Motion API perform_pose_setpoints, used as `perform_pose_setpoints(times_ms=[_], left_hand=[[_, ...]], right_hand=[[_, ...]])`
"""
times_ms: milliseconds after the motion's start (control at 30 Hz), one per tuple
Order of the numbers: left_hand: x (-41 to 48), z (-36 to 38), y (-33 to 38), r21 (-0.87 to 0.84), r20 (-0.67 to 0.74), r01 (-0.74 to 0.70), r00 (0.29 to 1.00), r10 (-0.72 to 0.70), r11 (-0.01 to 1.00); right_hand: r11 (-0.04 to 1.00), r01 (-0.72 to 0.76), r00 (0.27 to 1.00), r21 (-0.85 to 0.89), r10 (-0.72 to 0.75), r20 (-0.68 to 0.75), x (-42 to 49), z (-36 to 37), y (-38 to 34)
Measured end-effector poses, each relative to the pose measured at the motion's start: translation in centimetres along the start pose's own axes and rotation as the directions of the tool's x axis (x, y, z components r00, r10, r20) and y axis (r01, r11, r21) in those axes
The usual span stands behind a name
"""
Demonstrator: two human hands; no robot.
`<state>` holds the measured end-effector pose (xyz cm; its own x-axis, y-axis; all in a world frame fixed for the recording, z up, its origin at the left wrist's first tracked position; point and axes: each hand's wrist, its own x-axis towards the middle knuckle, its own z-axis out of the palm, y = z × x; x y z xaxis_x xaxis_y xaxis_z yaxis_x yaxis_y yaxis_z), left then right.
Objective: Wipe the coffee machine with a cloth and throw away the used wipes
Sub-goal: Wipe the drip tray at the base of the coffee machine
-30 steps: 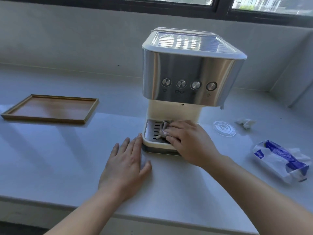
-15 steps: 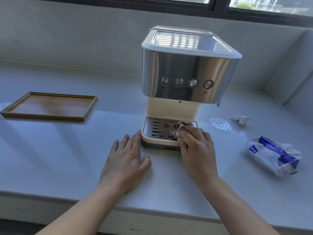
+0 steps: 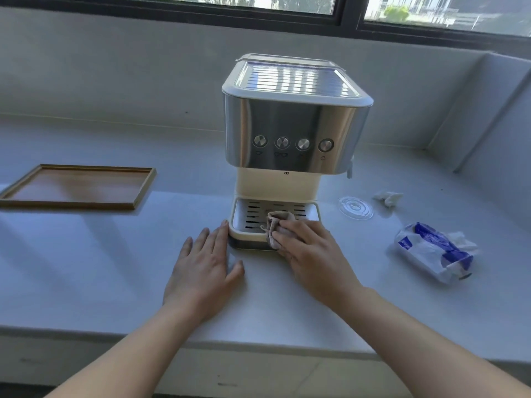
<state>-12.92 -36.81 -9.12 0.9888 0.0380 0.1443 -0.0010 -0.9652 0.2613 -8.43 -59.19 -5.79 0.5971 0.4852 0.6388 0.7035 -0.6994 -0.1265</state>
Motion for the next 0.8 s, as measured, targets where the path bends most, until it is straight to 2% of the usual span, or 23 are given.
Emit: perform_pose_setpoints(times_ms=[67,233,433,533,600,667,800], left_hand=[[0.0,-0.1,-0.1,-0.008,0.01,-0.001,1.0,0.001,1.0],[-0.1,-0.3,0.1,-0.015,0.028,0.004,1.0,-0.003,1.0],[-0.2,-0.2,0.1,-0.01,0.031,0.021,0.999,-0.02,1.0],[-0.7,-0.6,0.1,-0.118,0.07,0.035,0.997,-0.027,0.992],[-0.7,-1.4,0.1,-0.238,0.077,0.043,0.997,-0.025,0.97],[-0.6,-2.4,-0.3,-0.319,0.106,0.032,0.994,0.002,0.947],[-2.1,-3.9,-2.1,-0.329,0.181,-0.017,0.98,0.081,0.944]], right_hand=[[0.998,-0.056,0.998,-0.004,0.056,0.023,-0.4,-1.2,0.8],[0.972,-0.234,0.954,-0.035,0.236,0.184,0.7,-0.9,0.7],[0.963,-0.25,0.967,-0.096,0.254,0.026,0.1,-0.5,-0.9],[0.98,-0.191,0.981,-0.062,0.193,0.024,-0.8,-1.2,-2.3],[0.984,-0.177,0.981,-0.033,0.179,0.076,-1.3,-2.0,-3.1],[0.974,-0.227,0.964,0.008,0.223,0.143,-1.5,-2.8,-3.6],[0.926,-0.361,0.909,0.113,0.322,0.266,-0.6,-4.4,-4.7]])
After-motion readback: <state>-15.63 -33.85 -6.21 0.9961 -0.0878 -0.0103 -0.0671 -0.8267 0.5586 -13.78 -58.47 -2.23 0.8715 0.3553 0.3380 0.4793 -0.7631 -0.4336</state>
